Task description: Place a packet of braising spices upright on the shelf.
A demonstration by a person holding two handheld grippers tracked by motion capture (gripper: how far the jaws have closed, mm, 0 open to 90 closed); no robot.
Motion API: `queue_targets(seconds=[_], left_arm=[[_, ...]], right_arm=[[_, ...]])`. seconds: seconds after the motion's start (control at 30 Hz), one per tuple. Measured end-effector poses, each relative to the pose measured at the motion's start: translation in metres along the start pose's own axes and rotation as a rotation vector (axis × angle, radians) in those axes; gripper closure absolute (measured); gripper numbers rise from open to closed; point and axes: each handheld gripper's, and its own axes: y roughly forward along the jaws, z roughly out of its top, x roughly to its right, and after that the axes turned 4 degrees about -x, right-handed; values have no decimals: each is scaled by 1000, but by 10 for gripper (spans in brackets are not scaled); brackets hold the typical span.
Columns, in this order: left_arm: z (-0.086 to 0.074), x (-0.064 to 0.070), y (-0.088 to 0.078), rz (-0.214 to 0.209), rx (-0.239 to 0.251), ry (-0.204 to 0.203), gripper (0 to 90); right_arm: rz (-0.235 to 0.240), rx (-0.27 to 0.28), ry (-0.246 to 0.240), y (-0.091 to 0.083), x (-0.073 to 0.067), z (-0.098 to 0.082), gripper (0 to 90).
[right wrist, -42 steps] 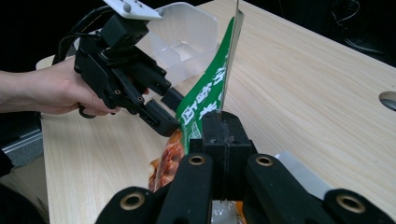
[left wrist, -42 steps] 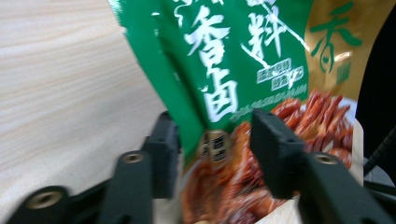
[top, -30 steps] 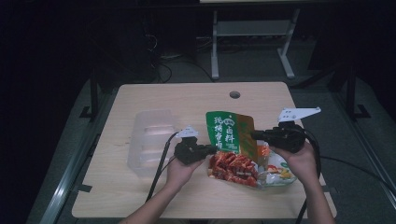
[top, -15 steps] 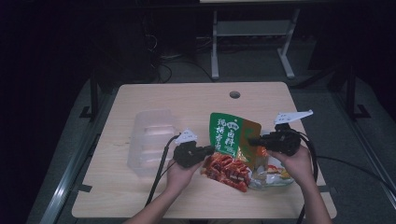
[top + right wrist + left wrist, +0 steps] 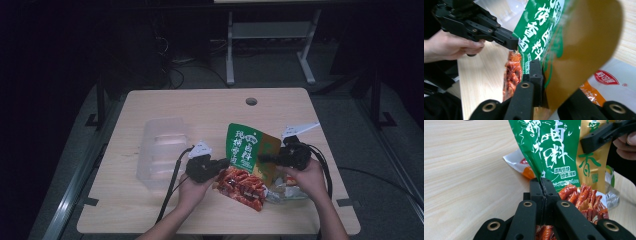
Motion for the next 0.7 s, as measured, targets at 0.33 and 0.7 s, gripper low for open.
queue_targets(seconds=[0.33,0.7], left_arm=[[-9,14,-22,16,-17,94,679],[-25,25,-58,8,2,139,554]], right_arm=[[26,26,-42,-7,-16,3,895],[-7,69,-163,-21,-61,25,898]])
